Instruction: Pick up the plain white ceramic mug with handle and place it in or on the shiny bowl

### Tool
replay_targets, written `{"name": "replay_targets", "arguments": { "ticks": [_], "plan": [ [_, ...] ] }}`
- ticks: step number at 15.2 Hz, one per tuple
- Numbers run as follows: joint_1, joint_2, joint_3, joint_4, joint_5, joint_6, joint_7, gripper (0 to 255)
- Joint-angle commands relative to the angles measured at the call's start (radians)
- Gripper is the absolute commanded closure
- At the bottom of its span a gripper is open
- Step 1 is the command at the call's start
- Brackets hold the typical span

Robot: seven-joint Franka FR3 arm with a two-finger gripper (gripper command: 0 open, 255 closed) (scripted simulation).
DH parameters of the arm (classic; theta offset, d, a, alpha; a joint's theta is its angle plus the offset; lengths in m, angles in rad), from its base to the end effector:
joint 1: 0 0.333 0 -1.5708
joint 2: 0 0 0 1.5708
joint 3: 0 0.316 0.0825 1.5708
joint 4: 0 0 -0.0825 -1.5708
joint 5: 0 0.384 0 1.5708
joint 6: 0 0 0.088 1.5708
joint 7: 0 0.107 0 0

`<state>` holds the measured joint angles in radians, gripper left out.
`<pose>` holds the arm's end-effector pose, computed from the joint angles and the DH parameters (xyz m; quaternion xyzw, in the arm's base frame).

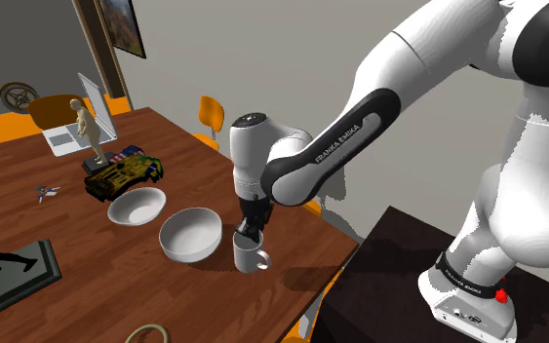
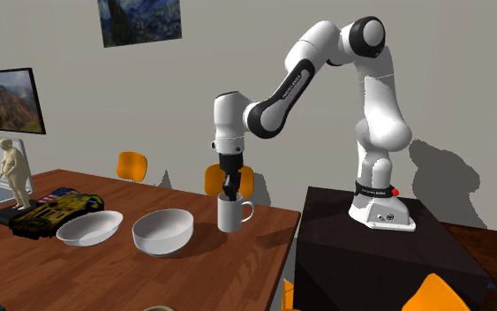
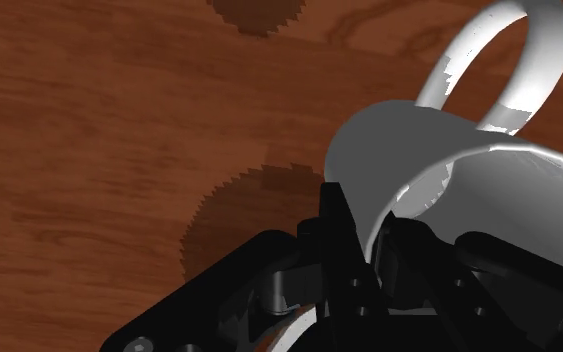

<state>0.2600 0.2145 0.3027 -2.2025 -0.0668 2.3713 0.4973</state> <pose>0.4640 0.2911 0.2857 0.9983 0.0543 -0.0195 0.0010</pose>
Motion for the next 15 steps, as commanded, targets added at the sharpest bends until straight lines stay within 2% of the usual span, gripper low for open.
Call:
{"name": "replay_targets", "arguments": {
  "ticks": [1, 11, 15],
  "plan": [
    [-0.003, -0.019, 0.002, 0.006, 0.009, -0.024, -0.007, 255],
    [-0.01, -0.102, 0.01, 0.045, 0.045, -0.142, -0.031, 255],
    [-0.012, 0.03, -0.007, 0.24, 0.001, -0.211, -0.033, 255]
  ]
}}
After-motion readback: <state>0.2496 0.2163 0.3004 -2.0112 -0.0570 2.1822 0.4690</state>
